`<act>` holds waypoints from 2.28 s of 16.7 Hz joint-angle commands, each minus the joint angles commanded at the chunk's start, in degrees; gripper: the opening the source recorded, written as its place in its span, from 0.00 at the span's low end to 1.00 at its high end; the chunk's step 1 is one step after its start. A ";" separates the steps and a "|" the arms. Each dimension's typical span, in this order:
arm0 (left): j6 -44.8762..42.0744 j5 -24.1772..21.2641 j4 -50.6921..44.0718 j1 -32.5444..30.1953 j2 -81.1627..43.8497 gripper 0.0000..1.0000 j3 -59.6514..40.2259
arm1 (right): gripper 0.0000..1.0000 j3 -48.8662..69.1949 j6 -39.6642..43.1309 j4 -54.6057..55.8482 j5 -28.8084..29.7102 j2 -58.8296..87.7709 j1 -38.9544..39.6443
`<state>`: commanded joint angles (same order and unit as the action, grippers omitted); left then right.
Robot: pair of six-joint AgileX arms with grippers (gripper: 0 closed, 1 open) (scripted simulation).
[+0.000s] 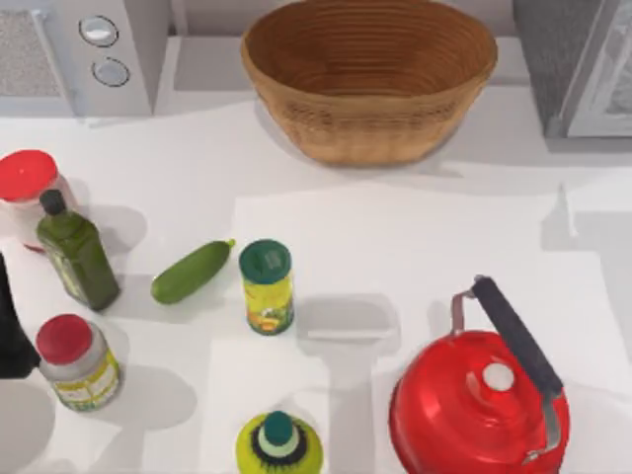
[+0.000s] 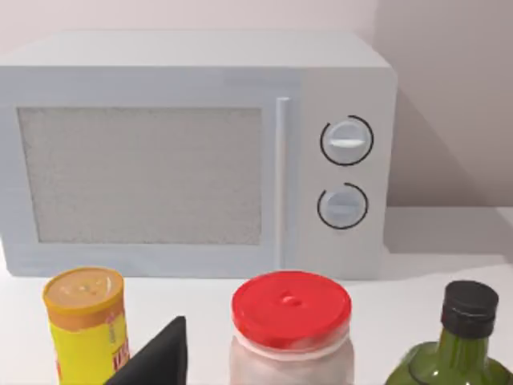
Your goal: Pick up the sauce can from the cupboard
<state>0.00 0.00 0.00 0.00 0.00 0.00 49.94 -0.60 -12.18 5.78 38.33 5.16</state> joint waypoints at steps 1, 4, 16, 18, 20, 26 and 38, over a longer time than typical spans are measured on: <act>0.00 0.00 0.00 0.00 0.00 1.00 0.00 | 1.00 5.49 -0.05 -1.23 0.60 3.98 0.56; 0.00 0.00 0.00 0.00 0.00 1.00 0.00 | 1.00 20.26 -0.11 -4.91 2.23 15.51 2.23; 0.00 0.00 0.00 0.00 0.00 1.00 0.00 | 1.00 49.86 -0.30 -11.74 5.48 37.71 5.41; 0.00 0.00 0.00 0.00 0.00 1.00 0.00 | 1.00 49.86 -0.30 -11.74 5.48 37.71 5.41; 0.00 0.00 0.00 0.00 0.00 1.00 0.00 | 1.00 49.88 -0.33 -11.58 5.45 37.70 5.17; 0.00 0.00 0.00 0.00 0.00 1.00 0.00 | 1.00 58.74 -0.64 -10.32 5.99 48.26 5.23; 0.00 0.00 0.00 0.00 0.00 1.00 0.00 | 1.00 68.20 -0.63 -10.49 5.60 57.49 4.65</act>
<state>0.00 0.00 0.00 0.00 0.00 0.00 118.13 -1.23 -22.67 11.39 95.82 9.82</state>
